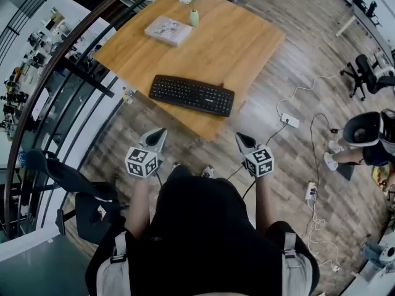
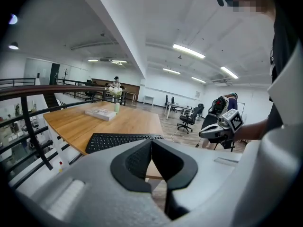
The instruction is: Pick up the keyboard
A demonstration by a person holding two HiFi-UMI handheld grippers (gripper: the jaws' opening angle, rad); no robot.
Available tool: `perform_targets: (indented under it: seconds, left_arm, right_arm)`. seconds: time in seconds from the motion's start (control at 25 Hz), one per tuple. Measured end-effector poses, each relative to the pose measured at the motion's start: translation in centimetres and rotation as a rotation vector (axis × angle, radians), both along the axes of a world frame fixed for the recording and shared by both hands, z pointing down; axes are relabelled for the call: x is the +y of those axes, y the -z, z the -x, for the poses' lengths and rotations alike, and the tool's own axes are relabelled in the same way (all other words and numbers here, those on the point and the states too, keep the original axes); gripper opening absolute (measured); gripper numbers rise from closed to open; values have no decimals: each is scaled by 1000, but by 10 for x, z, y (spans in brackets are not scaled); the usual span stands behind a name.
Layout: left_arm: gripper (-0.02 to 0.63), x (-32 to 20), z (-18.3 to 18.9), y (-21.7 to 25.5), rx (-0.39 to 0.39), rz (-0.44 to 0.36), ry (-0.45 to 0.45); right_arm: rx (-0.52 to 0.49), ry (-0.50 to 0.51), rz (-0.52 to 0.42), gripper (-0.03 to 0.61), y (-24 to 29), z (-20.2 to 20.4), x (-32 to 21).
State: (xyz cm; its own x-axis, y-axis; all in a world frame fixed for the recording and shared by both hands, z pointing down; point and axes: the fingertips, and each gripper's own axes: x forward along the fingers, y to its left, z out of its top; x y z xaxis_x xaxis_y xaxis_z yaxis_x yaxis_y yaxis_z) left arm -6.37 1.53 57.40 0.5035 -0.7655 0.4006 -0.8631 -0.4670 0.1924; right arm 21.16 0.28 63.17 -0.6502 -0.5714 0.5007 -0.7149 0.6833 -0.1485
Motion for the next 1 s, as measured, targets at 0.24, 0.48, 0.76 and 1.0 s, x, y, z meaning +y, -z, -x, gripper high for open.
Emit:
perform_targets:
  seconds: [0.24,0.48,0.76,1.0]
  left_arm:
    - [12,-6,2,-1,10,8,38]
    - [14,-21,2,-6,8,19,14]
    - [14,-58,26,-5,26,22,2]
    - [14,-99,44,-10,40,39,-31]
  right_arm:
    - [4,35,1,3,1,2,-12]
    - [6,28,8,3,-2,6,-24]
    - [17,11,25,3,-4,28,-45]
    - [27,-8,39,3,-6,50,-75]
